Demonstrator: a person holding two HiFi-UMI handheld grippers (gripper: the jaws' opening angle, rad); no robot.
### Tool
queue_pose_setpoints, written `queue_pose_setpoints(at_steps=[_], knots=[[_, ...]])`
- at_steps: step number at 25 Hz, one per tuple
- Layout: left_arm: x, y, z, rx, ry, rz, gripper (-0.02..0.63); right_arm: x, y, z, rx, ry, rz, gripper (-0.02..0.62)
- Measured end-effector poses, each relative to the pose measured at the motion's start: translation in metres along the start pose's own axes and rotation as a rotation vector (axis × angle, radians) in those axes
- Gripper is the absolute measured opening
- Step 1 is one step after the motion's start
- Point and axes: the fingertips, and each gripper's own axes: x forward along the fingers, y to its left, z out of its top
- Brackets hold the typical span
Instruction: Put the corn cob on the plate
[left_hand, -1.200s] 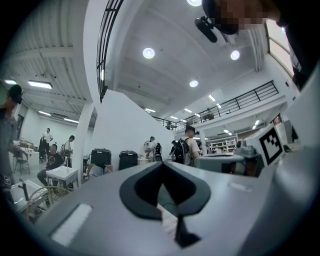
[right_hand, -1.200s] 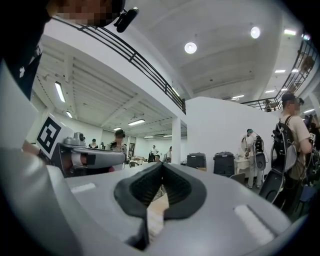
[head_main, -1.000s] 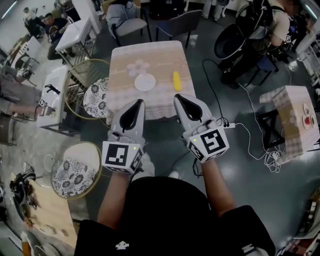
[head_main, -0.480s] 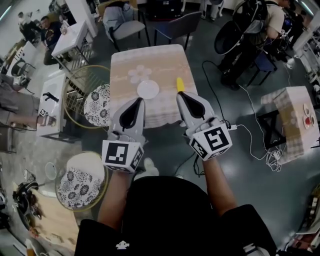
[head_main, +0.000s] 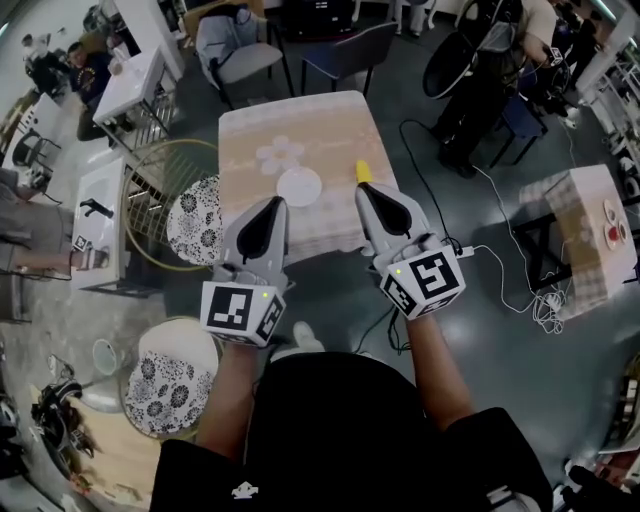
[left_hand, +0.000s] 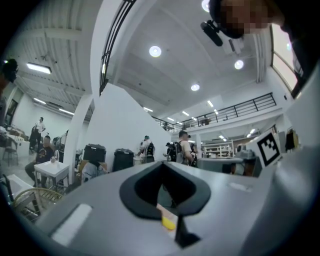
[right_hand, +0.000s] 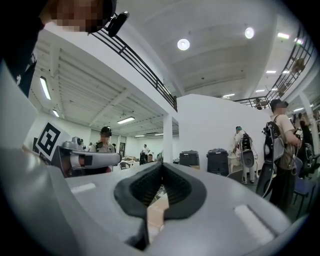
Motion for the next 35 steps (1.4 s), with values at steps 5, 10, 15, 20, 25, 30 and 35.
queue_pose_setpoints(at_steps=[5,10,15,20,25,30,35], knots=[[0.001,0.015,-0.004,-0.009,0.009,-0.037,0.008,0.016,0.005,-0.005,-0.012,0.023,-0.024,0.002],[0.003,0.033,-0.009,-0.018,0.014,-0.062,0.008,0.031,0.010,-0.006,-0.014,0.025,-0.040,0.002],[0.008,0.042,-0.014,-0.044,0.016,-0.095,0.008,0.037,0.013,-0.004,-0.010,0.018,-0.055,0.002],[0.013,0.047,-0.017,-0.052,0.017,-0.109,0.008,0.040,0.012,-0.005,-0.008,0.023,-0.065,0.002],[0.017,0.051,-0.020,-0.062,0.017,-0.115,0.008,0.044,0.007,-0.010,-0.007,0.038,-0.083,0.002],[0.028,0.050,-0.029,-0.079,0.037,-0.115,0.008,0.048,-0.004,-0.014,0.002,0.044,-0.086,0.002],[0.047,0.050,-0.032,-0.060,0.052,-0.110,0.008,0.055,-0.026,-0.020,0.021,0.046,-0.091,0.002]])
